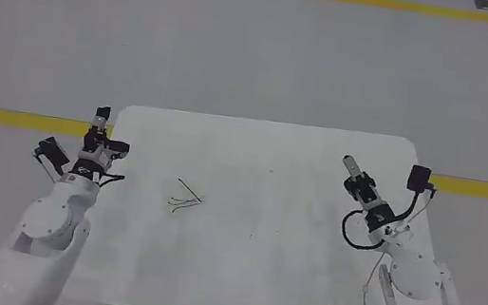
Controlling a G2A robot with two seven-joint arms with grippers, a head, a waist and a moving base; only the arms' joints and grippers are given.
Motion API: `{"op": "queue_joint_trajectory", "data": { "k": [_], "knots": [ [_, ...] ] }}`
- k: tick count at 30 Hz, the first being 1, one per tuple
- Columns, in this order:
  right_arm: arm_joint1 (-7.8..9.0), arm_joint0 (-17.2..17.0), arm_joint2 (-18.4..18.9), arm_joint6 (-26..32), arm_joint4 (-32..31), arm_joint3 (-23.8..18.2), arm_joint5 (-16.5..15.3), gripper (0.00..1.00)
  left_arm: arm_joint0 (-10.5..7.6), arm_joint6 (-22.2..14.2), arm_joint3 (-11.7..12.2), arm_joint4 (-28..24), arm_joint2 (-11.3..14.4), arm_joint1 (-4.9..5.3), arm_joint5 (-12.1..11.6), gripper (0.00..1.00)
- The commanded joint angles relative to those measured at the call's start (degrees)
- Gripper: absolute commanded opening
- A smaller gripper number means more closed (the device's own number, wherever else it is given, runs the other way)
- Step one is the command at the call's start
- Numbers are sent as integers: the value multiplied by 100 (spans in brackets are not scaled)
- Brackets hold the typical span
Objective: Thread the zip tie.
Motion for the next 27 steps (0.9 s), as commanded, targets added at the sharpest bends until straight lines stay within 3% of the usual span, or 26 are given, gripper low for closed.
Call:
{"op": "queue_joint_trajectory", "data": {
  "k": [1,5,8,10,13,15,19,21,27],
  "knots": [
    [0,0,0,1,-3,0,0,100,0,0,0,0,0,0,0,100],
    [9,51,-33,100,-158,-105,-43,100,0,0,0,0,0,0,0,100],
    [50,440,-286,782,-979,-309,81,100,0,0,0,0,0,0,0,100],
    [49,731,-474,1021,-1207,-311,158,100,0,0,0,0,0,0,0,100],
    [33,1274,-966,1530,-1710,-177,289,100,0,0,0,0,0,0,0,100],
    [26,1711,-1483,2202,-2382,64,310,100,0,0,0,0,0,0,0,100],
    [-75,2363,-2260,2578,-2812,637,415,100,0,0,0,0,0,0,0,100],
    [-112,2509,-2438,2636,-2767,814,369,100,0,0,0,0,0,0,0,100],
    [-112,2509,-2438,2636,-2767,814,369,100,0,0,0,0,0,0,0,100]
  ]
}}
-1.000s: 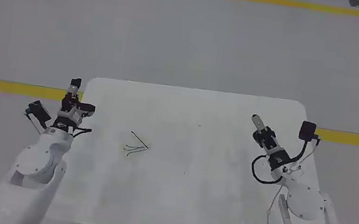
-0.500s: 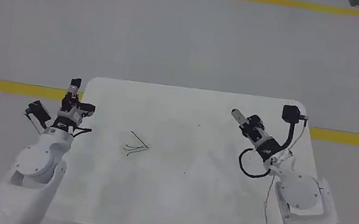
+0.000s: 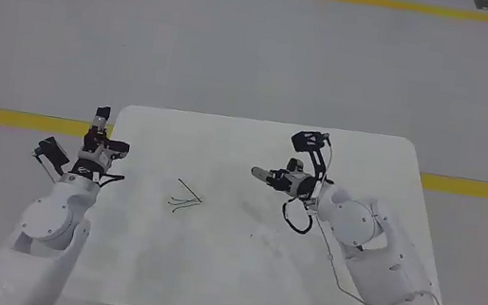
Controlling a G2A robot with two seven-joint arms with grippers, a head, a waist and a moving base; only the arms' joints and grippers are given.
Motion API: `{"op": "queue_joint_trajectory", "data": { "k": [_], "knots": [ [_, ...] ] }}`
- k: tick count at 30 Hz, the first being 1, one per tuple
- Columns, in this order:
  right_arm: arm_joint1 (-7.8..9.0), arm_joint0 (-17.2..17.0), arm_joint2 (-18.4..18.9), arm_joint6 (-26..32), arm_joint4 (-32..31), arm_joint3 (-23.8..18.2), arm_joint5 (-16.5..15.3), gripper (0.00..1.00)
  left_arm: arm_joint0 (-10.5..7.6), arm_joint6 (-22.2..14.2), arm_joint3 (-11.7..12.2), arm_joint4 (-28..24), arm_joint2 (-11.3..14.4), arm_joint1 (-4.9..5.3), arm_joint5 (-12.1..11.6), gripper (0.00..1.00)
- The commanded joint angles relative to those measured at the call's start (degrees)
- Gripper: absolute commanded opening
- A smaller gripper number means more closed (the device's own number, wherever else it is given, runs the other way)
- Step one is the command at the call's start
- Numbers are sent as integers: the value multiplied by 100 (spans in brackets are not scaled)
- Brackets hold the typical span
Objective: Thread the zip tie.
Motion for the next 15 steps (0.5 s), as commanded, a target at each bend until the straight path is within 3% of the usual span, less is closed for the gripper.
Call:
{"op": "queue_joint_trajectory", "data": {
  "k": [1,7,9,15],
  "knots": [
    [0,0,0,0,-1,0,1,100,0,0,0,0,0,0,0,100],
    [0,0,0,0,-1,0,1,100,0,0,0,0,0,0,0,100],
    [0,92,-133,141,-296,-105,-88,100,0,0,0,0,0,0,0,100],
    [-196,1157,-1144,1065,-1221,-21,236,100,0,0,0,0,0,0,0,100]
  ]
}}
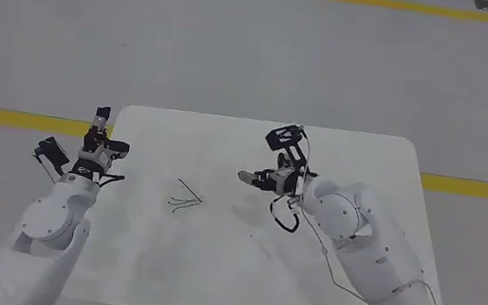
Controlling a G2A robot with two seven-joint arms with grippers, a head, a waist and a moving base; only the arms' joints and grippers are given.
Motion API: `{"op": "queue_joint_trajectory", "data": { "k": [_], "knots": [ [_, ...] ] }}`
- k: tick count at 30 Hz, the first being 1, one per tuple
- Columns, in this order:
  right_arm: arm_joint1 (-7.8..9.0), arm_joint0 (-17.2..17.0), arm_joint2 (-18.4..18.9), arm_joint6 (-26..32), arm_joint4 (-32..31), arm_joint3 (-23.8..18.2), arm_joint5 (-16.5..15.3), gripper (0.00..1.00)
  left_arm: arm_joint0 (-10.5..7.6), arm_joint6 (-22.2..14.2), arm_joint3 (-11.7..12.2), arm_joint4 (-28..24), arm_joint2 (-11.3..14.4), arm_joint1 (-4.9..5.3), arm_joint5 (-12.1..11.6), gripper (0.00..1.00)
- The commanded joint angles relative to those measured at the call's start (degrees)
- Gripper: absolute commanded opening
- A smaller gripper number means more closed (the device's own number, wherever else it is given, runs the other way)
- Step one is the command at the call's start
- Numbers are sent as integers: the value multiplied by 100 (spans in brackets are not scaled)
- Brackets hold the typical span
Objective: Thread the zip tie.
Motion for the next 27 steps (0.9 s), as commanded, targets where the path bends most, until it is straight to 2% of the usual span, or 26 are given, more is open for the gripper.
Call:
{"op": "queue_joint_trajectory", "data": {
  "k": [1,5,8,12,15,16,27],
  "knots": [
    [-97,391,-371,230,-161,100,150,100,0,0,0,0,0,0,0,100],
    [-368,1166,-1073,582,-45,642,194,100,0,0,0,0,0,0,0,100],
    [-639,1727,-1614,786,227,1241,164,100,0,0,0,0,0,0,0,100],
    [-1043,2298,-2251,748,634,2032,-37,100,0,0,0,0,0,0,0,100],
    [-1318,2550,-2652,656,830,2501,-425,100,0,0,0,0,0,0,0,100],
    [-1360,2582,-2705,629,837,2588,-469,100,0,0,0,0,0,0,0,100],
    [-1360,2582,-2705,629,837,2588,-469,100,0,0,0,0,0,0,0,100]
  ]
}}
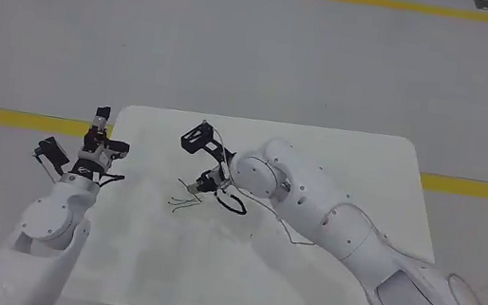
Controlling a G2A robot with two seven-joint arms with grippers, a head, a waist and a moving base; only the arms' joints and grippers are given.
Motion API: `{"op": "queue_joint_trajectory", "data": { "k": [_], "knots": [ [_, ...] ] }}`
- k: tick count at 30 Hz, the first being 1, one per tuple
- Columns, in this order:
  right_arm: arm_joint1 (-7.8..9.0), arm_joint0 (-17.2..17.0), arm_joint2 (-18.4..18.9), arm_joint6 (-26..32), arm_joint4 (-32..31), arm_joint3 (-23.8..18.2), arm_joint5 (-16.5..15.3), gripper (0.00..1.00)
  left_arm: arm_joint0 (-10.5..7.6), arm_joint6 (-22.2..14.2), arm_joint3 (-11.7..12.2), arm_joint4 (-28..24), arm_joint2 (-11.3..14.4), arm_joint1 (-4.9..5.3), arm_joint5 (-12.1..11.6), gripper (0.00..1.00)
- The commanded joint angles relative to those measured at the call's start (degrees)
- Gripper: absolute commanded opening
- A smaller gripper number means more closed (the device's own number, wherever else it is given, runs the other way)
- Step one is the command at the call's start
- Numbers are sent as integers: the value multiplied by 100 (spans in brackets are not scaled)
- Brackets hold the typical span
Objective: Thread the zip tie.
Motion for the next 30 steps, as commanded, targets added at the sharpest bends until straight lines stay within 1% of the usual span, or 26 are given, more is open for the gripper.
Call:
{"op": "queue_joint_trajectory", "data": {
  "k": [1,4,5,7,9,12,14,18,22,23,25,26,27,30],
  "knots": [
    [0,0,-1,0,0,1,-1,100,0,0,0,0,0,0,0,100],
    [0,0,-1,0,0,1,-1,100,0,0,0,0,0,0,0,100],
    [-8,7,-48,27,-65,-54,-49,100,0,0,0,0,0,0,0,100],
    [-75,49,-207,139,-251,-90,-66,100,0,0,0,0,0,0,0,100],
    [-174,127,-311,201,-247,10,-100,100,0,0,0,0,0,0,0,100],
    [-415,307,-532,238,-141,348,-264,100,0,0,0,0,0,0,0,100],
    [-614,444,-653,181,13,709,-423,100,0,0,0,0,0,0,0,100],
    [-1019,677,-919,172,141,1383,-581,100,0,0,0,0,0,0,0,100],
    [-1454,803,-1171,217,287,2152,-746,100,0,0,0,0,0,0,0,100],
    [-1587,807,-1225,174,359,2382,-846,100,0,0,0,0,0,0,0,100],
    [-1763,840,-1273,92,405,2742,-910,100,0,0,0,0,0,0,0,100],
    [-1838,859,-1278,6,405,2896,-892,100,0,0,0,0,0,0,0,100],
    [-1881,869,-1263,-90,418,2982,-874,100,0,0,0,0,0,0,0,100],
    [-1881,869,-1263,-90,418,2982,-874,100,0,0,0,0,0,0,0,100]
  ]
}}
